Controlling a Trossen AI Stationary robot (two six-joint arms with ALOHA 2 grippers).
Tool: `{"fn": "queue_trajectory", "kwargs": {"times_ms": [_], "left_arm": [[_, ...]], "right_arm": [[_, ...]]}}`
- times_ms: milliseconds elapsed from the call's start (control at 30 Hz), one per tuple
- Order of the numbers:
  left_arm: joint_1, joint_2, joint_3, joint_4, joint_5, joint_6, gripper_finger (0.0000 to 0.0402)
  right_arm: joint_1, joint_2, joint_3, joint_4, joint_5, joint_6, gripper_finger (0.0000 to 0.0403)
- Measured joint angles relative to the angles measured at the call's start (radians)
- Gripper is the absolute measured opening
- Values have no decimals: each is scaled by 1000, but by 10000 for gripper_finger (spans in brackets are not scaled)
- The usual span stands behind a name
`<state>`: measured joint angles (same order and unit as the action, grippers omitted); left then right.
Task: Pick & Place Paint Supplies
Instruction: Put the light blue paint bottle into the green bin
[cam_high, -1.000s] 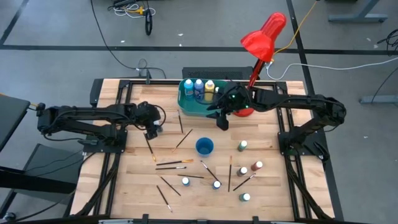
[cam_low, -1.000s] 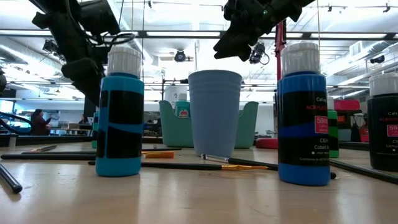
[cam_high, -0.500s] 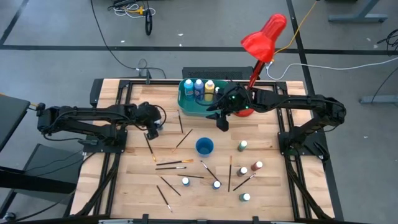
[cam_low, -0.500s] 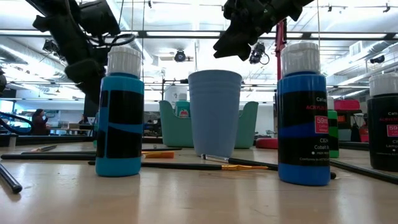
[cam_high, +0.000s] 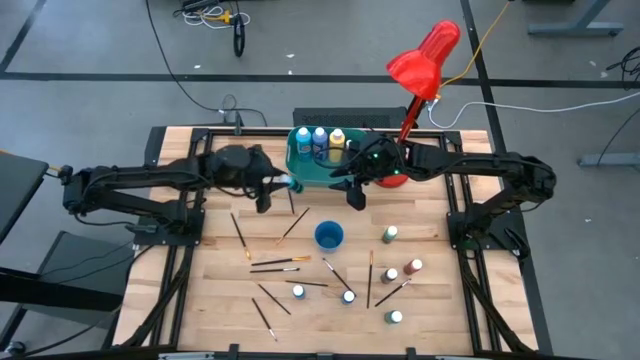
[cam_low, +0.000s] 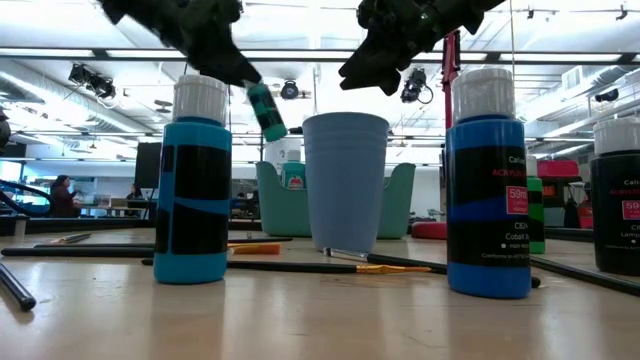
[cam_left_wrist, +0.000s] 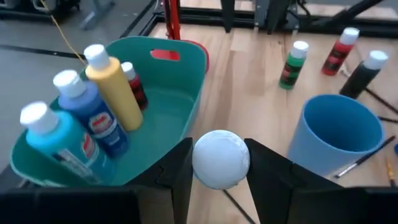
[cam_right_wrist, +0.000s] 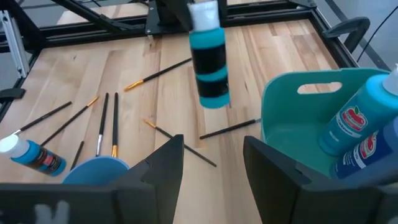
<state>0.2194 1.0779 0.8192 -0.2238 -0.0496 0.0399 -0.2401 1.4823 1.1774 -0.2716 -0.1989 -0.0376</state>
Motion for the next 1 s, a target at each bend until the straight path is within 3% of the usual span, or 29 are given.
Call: {"fn": "queue_trajectory", "kwargs": {"times_ms": [233, 533, 700, 1000], "left_arm": [[61, 263, 135, 81, -105, 22, 133], [184, 595, 265, 75, -99, -37, 132], [225, 662, 273, 60, -97, -61, 137], [240, 656, 275, 6, -168, -26, 140]], "right_arm": [[0, 30, 2, 22, 0, -1, 167], [0, 50, 2, -119, 0, -2, 167], [0, 50, 2, -155, 0, -2, 167], [0, 50, 0, -146, 0, -1, 167]]}}
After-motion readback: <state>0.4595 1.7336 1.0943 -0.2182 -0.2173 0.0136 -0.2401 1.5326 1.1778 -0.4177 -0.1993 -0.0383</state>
